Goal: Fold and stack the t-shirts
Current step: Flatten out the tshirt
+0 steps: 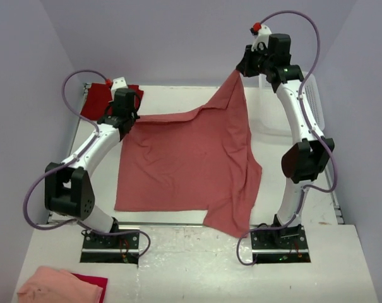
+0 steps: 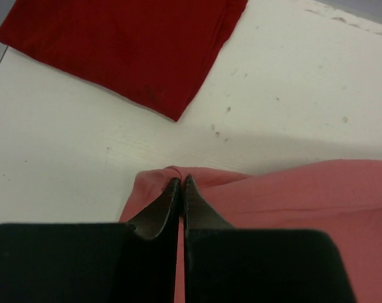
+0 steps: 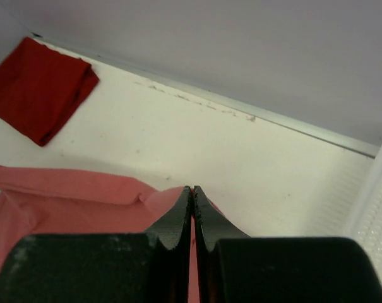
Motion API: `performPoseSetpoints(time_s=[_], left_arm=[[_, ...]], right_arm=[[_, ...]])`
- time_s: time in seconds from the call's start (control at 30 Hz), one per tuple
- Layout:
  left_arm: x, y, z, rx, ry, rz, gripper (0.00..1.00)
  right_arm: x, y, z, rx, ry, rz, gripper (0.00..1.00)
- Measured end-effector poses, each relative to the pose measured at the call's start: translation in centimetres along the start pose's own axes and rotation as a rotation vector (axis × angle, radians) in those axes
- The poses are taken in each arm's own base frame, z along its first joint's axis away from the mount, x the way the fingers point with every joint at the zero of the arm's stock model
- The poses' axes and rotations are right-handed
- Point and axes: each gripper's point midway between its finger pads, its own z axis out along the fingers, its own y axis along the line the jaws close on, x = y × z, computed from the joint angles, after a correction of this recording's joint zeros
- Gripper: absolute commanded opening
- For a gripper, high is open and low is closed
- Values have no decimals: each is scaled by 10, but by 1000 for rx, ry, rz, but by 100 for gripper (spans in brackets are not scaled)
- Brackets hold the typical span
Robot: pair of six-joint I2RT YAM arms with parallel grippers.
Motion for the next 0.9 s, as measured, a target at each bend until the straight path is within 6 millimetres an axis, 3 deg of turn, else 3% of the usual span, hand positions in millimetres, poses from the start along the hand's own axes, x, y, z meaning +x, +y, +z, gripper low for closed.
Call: performPoseSetpoints(time_s=[0.1,0.27,0.5,0.67,0.83,0.9], left_arm=[[15,15,29,-37,37,-17,0],[22,17,54,-47,56,-16,0],[15,21,78,-41,46,-14,0],[11,46,84,-85,50,-38,0],[10,76,85,-171,63,-50,0],[9,79,84,-181,67,-50,0]], right_arm=[[27,-24,25,23,60,25,0],[35,-45,40,42,71,36,0],[33,-48,40,48,65,26,0],[37,-51,37,78,75,35,0],[55,-49,24,101,119,72,0],[58,-46,19,101,128,82,0]])
